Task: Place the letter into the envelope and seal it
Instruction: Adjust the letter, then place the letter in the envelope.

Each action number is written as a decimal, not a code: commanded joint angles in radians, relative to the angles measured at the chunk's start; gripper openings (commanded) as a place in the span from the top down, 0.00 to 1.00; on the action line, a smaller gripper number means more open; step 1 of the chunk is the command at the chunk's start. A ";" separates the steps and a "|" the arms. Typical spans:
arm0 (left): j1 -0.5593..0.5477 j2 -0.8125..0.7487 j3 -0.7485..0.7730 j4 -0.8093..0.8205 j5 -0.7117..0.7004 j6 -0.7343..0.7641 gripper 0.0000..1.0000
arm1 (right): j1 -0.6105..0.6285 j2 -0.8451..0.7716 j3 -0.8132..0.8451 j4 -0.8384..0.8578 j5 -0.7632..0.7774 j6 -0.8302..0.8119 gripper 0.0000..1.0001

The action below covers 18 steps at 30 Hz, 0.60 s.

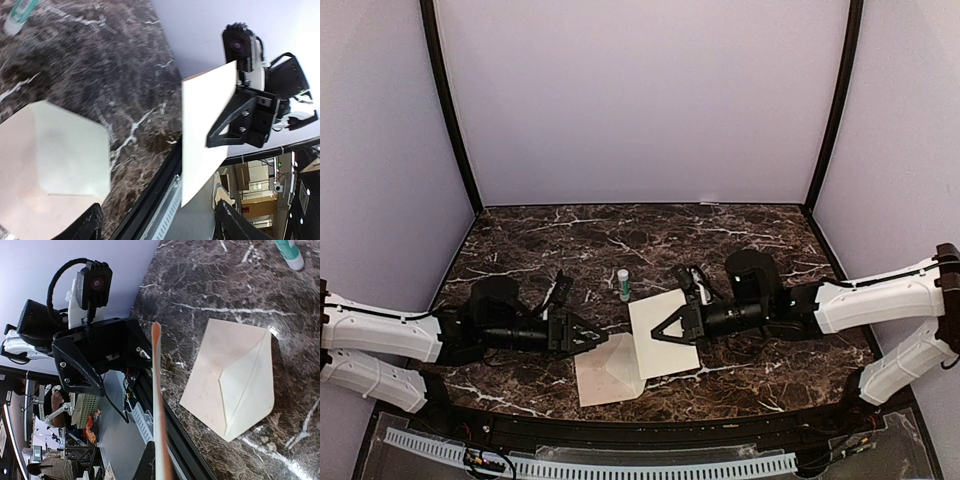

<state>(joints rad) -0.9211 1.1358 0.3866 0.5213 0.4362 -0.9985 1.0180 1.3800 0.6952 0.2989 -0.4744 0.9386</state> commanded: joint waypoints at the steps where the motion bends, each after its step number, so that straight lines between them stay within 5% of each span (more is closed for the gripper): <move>1: 0.010 -0.027 -0.054 -0.302 -0.095 -0.002 0.24 | -0.006 0.030 0.004 -0.133 0.039 0.022 1.00; 18: 0.077 0.048 -0.140 -0.261 -0.081 0.012 0.39 | -0.008 0.311 0.217 -0.291 0.049 0.011 1.00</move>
<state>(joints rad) -0.8551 1.1625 0.2672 0.2470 0.3504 -1.0145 1.0142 1.6527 0.8585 0.0372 -0.4274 0.9482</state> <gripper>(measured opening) 0.623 0.003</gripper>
